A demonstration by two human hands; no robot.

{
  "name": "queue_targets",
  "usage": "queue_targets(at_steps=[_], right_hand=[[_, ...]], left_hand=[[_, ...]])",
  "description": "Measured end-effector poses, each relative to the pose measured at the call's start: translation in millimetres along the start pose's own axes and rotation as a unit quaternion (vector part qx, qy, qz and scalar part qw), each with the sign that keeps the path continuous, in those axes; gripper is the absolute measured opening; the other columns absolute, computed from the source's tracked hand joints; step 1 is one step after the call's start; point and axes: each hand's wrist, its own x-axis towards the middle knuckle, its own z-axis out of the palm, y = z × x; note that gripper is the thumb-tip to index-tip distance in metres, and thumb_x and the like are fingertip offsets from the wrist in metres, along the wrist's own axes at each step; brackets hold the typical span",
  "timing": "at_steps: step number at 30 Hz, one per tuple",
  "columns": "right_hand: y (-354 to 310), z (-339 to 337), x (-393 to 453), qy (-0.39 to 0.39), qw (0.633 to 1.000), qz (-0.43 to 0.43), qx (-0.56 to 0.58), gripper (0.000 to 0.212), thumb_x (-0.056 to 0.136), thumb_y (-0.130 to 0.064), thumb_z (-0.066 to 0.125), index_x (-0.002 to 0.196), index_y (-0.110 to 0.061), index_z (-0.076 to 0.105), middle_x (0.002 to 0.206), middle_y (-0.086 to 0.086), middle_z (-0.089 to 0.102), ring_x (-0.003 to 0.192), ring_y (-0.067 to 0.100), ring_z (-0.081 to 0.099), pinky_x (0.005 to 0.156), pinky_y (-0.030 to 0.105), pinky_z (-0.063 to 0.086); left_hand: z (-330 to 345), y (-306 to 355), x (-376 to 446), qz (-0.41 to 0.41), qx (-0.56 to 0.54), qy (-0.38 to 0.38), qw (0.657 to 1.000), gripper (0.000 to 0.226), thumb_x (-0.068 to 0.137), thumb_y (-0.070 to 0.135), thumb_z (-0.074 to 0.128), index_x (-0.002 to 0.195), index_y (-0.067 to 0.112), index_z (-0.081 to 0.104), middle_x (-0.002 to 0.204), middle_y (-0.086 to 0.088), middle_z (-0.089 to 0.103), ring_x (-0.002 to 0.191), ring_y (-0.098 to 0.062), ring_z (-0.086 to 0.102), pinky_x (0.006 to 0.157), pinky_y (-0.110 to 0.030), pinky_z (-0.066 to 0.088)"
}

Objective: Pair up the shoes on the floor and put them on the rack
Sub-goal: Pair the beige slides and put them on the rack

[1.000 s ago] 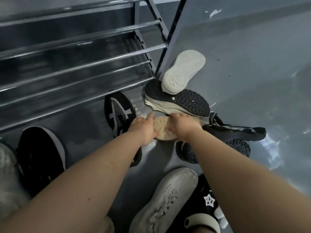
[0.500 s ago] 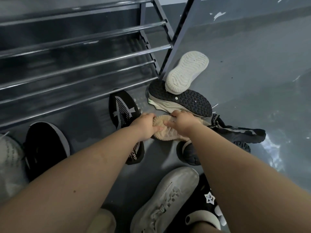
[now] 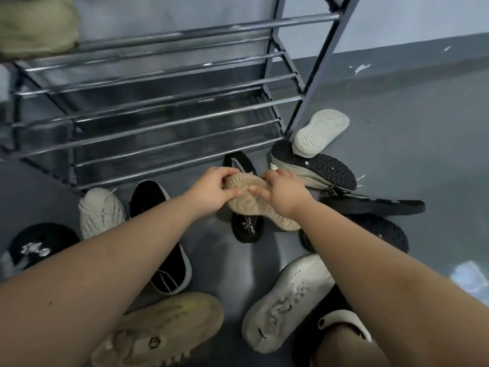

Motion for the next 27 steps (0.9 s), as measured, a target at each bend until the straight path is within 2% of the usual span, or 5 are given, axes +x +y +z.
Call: queue_targets(at_steps=[8, 13, 19, 22, 27], right_hand=[[-41.2, 8.2, -43.6, 0.096, 0.99, -0.039, 0.1, 0.057, 0.086, -0.054, 0.056, 0.133, -0.022, 0.05, 0.129, 0.009, 0.049, 0.124, 0.028, 0.041, 0.106, 0.036, 0.031], [-55.7, 14.1, -47.4, 0.123, 0.967, 0.082, 0.207, 0.068, 0.087, -0.056, 0.054, 0.137, -0.011, 0.043, 0.138, 0.014, 0.045, 0.13, 0.03, 0.041, 0.11, 0.038, 0.031], [-95.4, -12.5, -62.6, -0.108, 0.707, 0.194, 0.671, 0.071, 0.086, -0.065, 0.047, 0.137, -0.016, 0.043, 0.134, 0.014, 0.047, 0.112, 0.032, 0.052, 0.08, 0.043, 0.053], [-108.8, -23.4, -69.2, -0.113, 0.685, 0.185, 0.695, 0.048, 0.09, -0.061, 0.045, 0.109, -0.018, 0.057, 0.103, 0.006, 0.06, 0.095, 0.021, 0.058, 0.079, 0.036, 0.053], [-102.9, -11.1, -84.9, -0.094, 0.633, 0.2, 0.742, 0.03, 0.092, -0.046, 0.053, 0.102, -0.018, 0.061, 0.099, 0.004, 0.063, 0.088, 0.015, 0.061, 0.073, 0.028, 0.053]], left_hand=[[-33.2, 1.0, -74.8, 0.059, 0.02, 0.108, 0.992, 0.053, 0.082, 0.021, 0.07, 0.131, 0.02, 0.052, 0.113, 0.006, 0.044, 0.106, -0.009, 0.047, 0.094, -0.018, 0.036], [-38.6, -2.3, -90.0, 0.043, 0.006, 0.207, 0.977, 0.054, 0.083, 0.022, 0.07, 0.133, 0.02, 0.051, 0.116, 0.004, 0.045, 0.11, -0.015, 0.052, 0.094, -0.019, 0.035], [-44.8, 13.1, -100.1, 0.082, 0.012, 0.238, 0.968, 0.055, 0.078, 0.025, 0.073, 0.129, 0.024, 0.052, 0.117, 0.007, 0.046, 0.109, -0.013, 0.052, 0.091, -0.024, 0.041], [-36.2, 18.4, -102.7, 0.106, 0.024, 0.195, 0.975, 0.059, 0.074, 0.025, 0.076, 0.128, 0.029, 0.052, 0.113, 0.01, 0.045, 0.11, -0.014, 0.052, 0.094, -0.034, 0.044], [-28.0, 22.1, -102.4, 0.149, -0.004, 0.113, 0.982, 0.056, 0.071, 0.02, 0.079, 0.123, 0.024, 0.059, 0.106, 0.007, 0.043, 0.11, -0.012, 0.049, 0.097, -0.023, 0.038]])
